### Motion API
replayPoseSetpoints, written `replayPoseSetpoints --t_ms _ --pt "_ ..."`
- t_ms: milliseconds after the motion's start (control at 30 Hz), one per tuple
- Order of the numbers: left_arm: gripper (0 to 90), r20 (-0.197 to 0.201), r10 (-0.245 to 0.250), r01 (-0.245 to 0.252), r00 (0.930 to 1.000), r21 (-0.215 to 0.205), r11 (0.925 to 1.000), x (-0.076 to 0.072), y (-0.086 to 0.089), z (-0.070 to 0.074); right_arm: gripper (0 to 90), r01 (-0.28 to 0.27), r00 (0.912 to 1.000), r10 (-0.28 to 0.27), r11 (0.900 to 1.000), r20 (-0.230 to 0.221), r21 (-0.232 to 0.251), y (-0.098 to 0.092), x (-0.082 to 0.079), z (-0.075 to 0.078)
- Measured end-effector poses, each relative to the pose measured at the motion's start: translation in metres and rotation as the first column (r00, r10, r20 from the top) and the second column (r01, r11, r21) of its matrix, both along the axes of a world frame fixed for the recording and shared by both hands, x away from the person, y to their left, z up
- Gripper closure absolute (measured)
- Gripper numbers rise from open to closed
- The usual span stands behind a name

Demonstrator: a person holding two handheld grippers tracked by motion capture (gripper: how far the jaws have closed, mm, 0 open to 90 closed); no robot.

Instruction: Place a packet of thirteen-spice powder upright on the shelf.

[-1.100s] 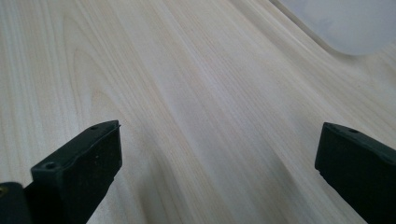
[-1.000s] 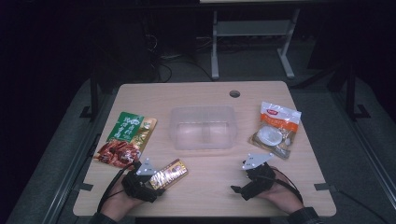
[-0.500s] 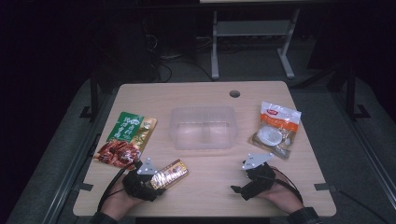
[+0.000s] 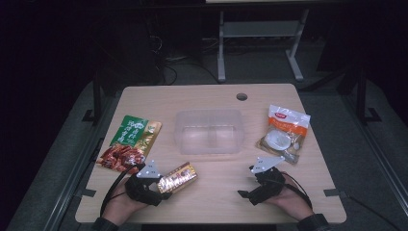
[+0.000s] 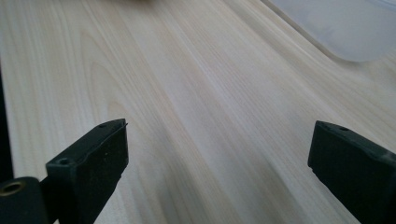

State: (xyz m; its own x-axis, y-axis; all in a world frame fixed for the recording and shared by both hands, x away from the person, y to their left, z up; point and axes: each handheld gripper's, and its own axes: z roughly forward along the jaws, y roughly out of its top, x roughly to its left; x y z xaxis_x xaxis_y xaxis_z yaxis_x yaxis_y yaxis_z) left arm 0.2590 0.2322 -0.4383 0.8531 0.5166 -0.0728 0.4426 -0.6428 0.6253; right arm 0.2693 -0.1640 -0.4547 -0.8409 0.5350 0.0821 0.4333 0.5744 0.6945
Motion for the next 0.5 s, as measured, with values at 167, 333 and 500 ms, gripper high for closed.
replayPoseSetpoints --t_ms 167,333,500 --pt "31.9 0.001 -0.035 0.035 0.9994 -0.058 0.9977 0.001 0.001 0.005 4.6 -0.017 0.9999 0.017 1.0 0.003 0.002 0.0 0.0 0.001" --pt "31.9 0.018 -0.082 0.083 0.9965 -0.095 0.992 0.005 -0.002 0.012 4.4 -0.036 0.9994 0.036 0.999 -0.002 0.013 0.001 -0.001 0.001" --pt "31.9 0.044 -0.114 0.118 0.9925 -0.113 0.9866 0.011 -0.007 0.018 3.5 -0.066 0.9978 0.066 0.997 -0.004 0.031 0.001 -0.001 0.003"
